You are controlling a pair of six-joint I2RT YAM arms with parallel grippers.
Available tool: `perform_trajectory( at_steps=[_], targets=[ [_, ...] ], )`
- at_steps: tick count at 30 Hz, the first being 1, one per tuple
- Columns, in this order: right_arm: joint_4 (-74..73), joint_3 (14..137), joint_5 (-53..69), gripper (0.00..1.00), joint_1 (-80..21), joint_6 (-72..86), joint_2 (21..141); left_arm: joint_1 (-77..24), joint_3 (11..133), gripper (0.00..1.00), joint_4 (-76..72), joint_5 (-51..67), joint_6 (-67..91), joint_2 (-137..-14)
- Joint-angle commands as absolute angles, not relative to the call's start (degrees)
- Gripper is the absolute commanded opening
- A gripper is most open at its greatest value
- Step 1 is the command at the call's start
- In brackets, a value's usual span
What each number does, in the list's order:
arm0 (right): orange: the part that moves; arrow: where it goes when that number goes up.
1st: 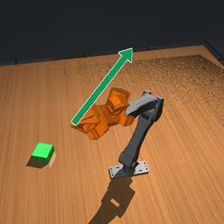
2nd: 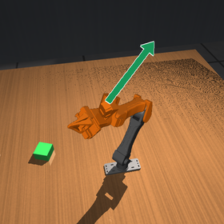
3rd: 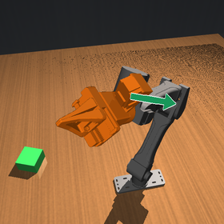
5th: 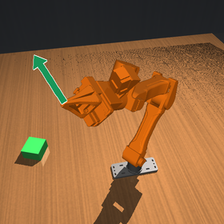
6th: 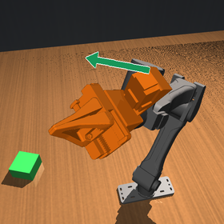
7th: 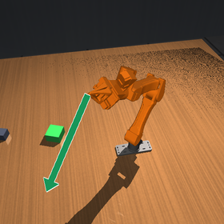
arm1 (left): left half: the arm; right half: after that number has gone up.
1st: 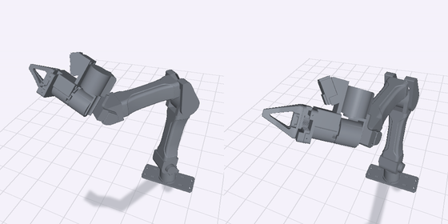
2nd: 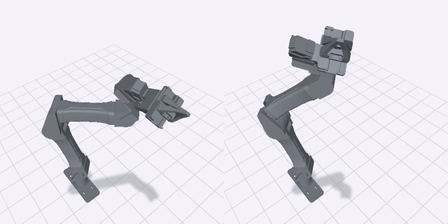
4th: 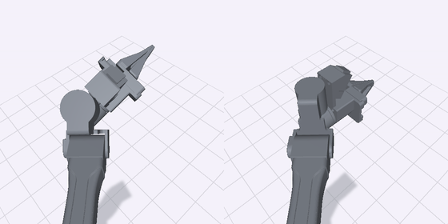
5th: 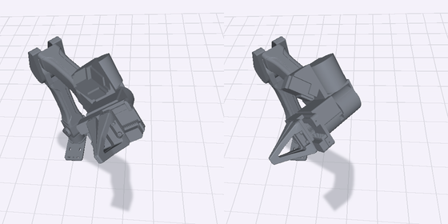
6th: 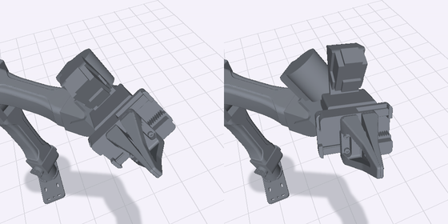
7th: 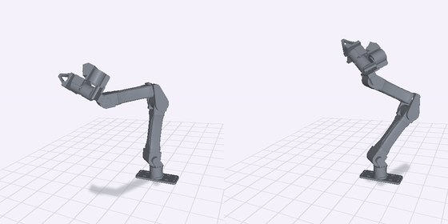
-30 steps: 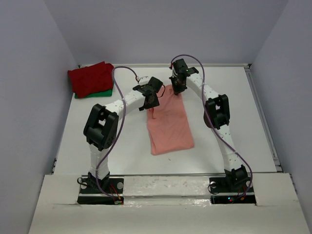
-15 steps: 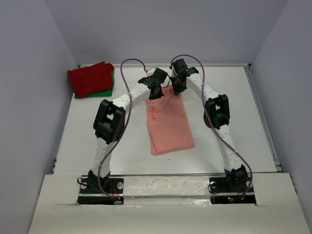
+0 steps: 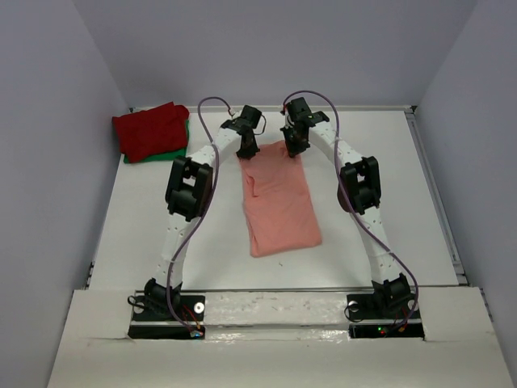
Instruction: Fold and stack the t-shirts
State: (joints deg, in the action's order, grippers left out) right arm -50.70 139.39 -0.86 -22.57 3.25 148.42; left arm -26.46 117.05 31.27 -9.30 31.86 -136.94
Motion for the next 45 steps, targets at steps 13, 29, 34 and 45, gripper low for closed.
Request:
perform_trajectory(
  at_steps=[13, 29, 34, 45],
  targets=[
    [-51.0, 136.2, -0.5, 0.00, -22.5, 6.4, 146.0, -23.9, 132.3, 0.00, 35.2, 1.6, 28.0, -145.7],
    [-52.4, 136.0, -1.8, 0.00, -22.5, 9.0, 146.6, -21.4, 137.7, 0.00, 31.4, 6.6, 27.4, -150.9],
    [-52.0, 134.9, -2.1, 0.00, -22.5, 9.1, 146.2, -20.5, 139.3, 0.00, 30.9, 9.0, 27.2, -152.2],
    [-50.8, 134.9, -4.5, 0.00, -22.5, 5.2, 146.6, -20.4, 127.7, 0.22, 26.4, 4.3, 25.6, -143.3]
  ],
)
